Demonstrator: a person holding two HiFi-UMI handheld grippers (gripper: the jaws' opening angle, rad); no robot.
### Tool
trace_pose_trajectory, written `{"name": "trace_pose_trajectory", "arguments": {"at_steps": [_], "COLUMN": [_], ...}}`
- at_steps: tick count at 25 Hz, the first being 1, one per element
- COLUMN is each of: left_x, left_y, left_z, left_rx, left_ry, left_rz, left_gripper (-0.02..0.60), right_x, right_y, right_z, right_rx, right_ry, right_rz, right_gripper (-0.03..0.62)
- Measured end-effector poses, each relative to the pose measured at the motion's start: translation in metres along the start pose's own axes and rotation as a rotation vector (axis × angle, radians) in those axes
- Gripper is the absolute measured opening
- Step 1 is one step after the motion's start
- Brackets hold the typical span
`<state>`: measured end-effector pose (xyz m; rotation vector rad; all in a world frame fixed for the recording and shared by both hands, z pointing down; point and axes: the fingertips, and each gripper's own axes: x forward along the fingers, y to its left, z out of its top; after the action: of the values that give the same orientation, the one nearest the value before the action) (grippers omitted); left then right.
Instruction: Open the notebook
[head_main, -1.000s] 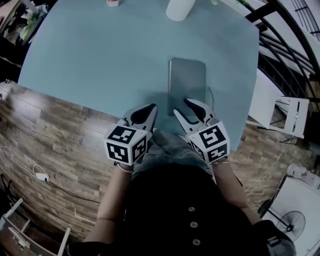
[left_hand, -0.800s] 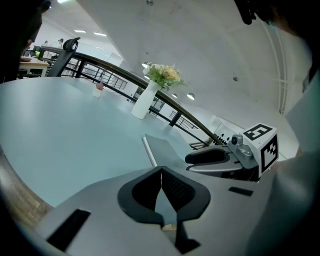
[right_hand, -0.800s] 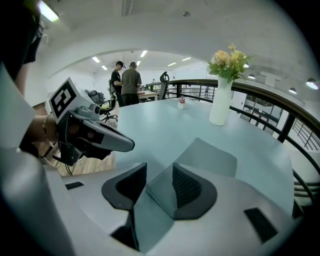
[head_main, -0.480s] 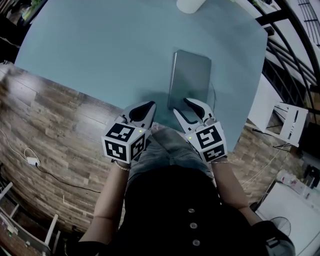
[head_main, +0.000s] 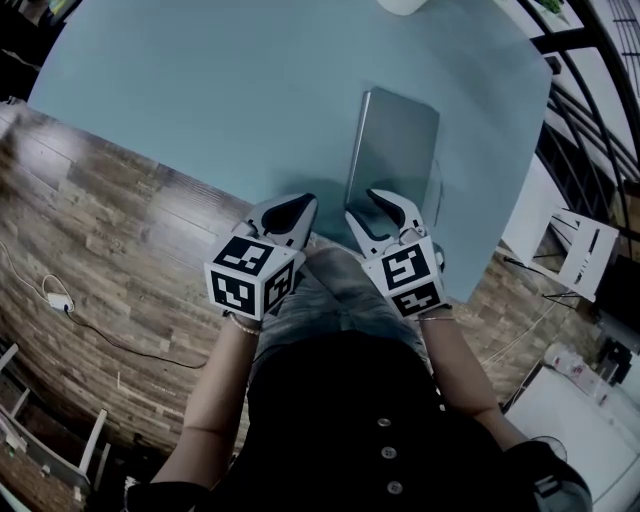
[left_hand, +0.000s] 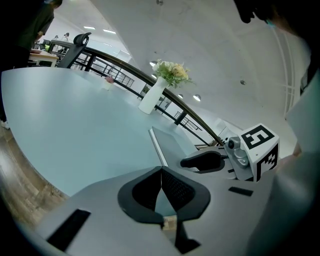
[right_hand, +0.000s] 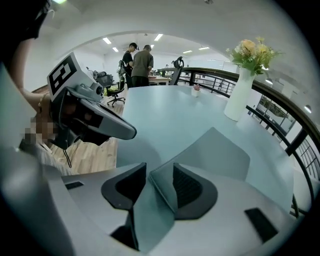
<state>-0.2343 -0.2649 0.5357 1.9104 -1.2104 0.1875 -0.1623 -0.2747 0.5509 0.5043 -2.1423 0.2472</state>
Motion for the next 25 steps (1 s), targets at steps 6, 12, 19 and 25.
{"name": "trace_pose_trajectory", "arguments": {"at_steps": [6,12,19,25], "left_x": [0.002,0.001,0.001,0.003], "left_y": [0.003,0.011,0.016,0.015], "left_z": [-0.004,-0.004,-0.003,-0.001], "left_rx": [-0.017,-0.02,-0.024,-0.014], "left_ry": [0.005,0.009,0.013,0.029], "left_rz": [0.001,-0.013,-0.032,-0.056], "left_gripper": [0.021,0.021,0.021,0.021], "right_x": [0.009,0.019,0.023,0.024], "right_y": [0.003,0.002,-0.003,-0.004], "right_z": [-0.008,-0.009,-0.012,-0.013], "right_rx": [-0.061,-0.07,-0.085,-0.086], "right_ry": [0.041,0.06,0.074,0.079], "right_rz": [-0.025,-0.061,-0.129,-0.179], "right_gripper": [0.176,0.176,0.173,0.164]}}
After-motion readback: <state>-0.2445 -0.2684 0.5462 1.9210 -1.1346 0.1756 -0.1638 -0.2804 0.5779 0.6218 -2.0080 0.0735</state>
